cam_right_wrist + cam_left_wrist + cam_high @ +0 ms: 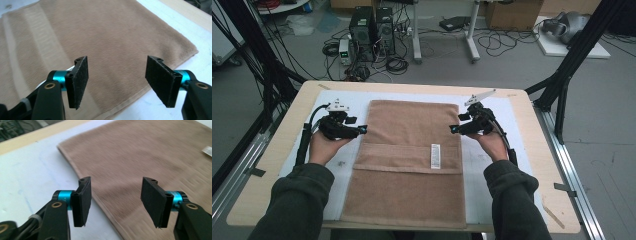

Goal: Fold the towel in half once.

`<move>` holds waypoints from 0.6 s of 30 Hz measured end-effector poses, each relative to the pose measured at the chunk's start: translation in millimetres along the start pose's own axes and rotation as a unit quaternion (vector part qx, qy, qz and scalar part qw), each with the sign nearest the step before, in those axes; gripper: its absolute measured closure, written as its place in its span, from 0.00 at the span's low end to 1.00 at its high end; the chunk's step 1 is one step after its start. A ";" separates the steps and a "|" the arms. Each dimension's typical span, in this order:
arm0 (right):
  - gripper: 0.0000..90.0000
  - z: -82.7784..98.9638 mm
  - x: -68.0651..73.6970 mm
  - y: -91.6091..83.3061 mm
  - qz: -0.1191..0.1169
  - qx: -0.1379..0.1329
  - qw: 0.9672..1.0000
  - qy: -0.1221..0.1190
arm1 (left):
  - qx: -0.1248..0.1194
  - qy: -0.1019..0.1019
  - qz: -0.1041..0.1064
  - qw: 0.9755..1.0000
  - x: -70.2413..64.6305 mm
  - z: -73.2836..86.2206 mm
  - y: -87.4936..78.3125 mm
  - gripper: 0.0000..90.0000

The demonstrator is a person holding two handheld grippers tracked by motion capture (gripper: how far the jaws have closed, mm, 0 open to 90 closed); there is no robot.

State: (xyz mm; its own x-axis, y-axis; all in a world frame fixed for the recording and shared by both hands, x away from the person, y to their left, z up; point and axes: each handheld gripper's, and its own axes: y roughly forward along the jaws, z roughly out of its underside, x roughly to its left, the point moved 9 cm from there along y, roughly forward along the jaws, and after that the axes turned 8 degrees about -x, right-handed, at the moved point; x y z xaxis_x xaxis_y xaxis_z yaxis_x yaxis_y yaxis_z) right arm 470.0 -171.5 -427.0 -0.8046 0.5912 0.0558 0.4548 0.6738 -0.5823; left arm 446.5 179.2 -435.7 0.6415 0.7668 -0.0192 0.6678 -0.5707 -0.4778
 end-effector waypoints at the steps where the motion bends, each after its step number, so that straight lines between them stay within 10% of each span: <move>1: 0.42 0.0 5.2 -3.6 0.005 -0.013 1.000 -0.011 | -0.003 0.005 0.001 1.000 -4.8 3.5 -3.6 0.47; 11: 0.47 38.6 45.3 -20.7 -0.015 -0.021 0.999 -0.027 | 0.015 0.032 0.042 0.998 -41.8 44.0 -26.8 0.49; 18: 0.60 75.5 64.8 -11.8 -0.038 0.011 0.999 -0.038 | 0.027 0.038 0.064 0.997 -52.1 70.8 -29.8 0.72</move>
State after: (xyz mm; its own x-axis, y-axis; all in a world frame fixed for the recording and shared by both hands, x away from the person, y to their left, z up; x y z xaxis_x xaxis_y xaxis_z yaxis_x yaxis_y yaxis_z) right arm 383.7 -174.6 -477.8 -0.8633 0.5031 0.0392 0.3839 0.7052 -0.5961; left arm 366.5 177.0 -482.7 0.7482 0.6632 -0.0167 0.5591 -0.6439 -0.5223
